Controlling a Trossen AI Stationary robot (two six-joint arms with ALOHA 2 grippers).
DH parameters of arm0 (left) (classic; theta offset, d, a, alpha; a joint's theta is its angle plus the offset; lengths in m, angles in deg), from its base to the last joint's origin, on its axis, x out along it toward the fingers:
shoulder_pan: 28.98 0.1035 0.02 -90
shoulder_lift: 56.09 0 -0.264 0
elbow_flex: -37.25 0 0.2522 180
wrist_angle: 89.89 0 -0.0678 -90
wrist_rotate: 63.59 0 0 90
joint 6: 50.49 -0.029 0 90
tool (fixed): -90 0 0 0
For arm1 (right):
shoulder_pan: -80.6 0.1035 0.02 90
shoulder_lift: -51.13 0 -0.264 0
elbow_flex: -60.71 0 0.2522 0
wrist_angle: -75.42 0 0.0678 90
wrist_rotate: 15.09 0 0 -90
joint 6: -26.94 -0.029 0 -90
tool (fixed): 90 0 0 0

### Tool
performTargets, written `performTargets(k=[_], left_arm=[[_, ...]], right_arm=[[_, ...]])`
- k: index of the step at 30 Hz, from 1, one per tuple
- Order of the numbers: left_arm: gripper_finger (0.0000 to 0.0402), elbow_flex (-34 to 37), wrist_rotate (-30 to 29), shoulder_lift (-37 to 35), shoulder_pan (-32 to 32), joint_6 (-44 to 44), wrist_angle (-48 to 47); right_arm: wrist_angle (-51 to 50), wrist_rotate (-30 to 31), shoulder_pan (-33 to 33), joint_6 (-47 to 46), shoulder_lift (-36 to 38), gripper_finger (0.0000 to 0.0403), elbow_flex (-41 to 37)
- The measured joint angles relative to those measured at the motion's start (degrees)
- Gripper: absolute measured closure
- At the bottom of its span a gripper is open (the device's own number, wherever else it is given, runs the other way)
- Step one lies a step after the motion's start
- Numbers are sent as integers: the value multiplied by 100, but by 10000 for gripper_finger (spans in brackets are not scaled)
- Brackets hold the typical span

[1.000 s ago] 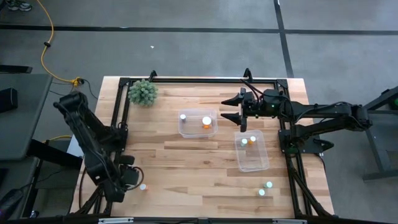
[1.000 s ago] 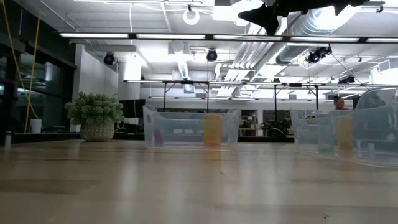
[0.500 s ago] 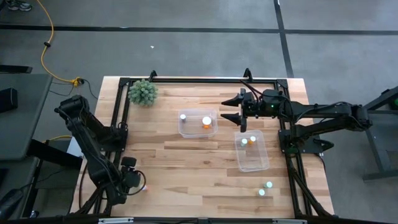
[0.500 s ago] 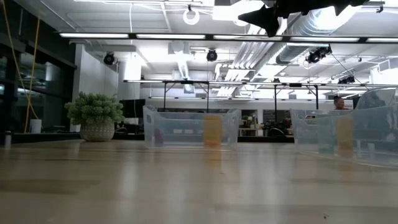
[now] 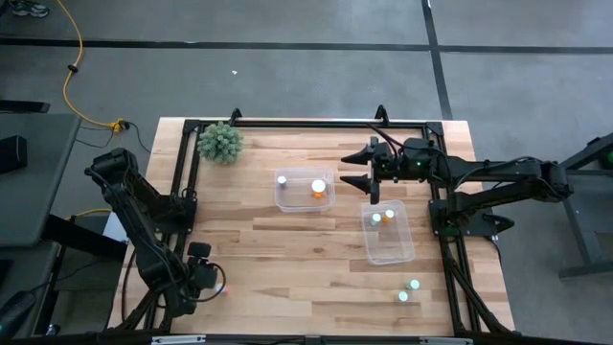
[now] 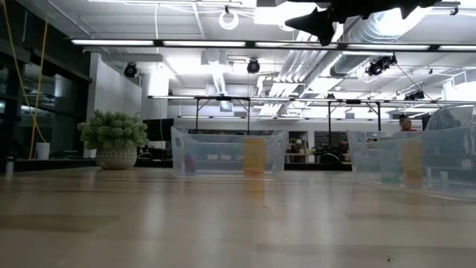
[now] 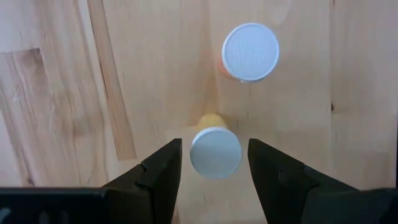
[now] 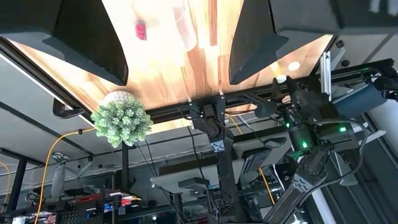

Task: Pick and place medicine bottles into bin by pill shape (circle, oval)
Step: Put the left yellow tablet bottle into the bottom transparent bin

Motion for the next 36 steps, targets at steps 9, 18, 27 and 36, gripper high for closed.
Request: performTargets(k=[9,18,27,36], left_arm=[[229,4,4,202,2,2,-2],[232,4,4,202,18,4,-2],[292,4,9,202,17,6,0],[293,2,20,-148,80,153,-144]], right_arm=[[-37,0,1,0,0,130,0],[-42,0,2,0,0,130,0],[-70,0,1,0,0,130,0],[-76,0,1,-1,0,130,0]])
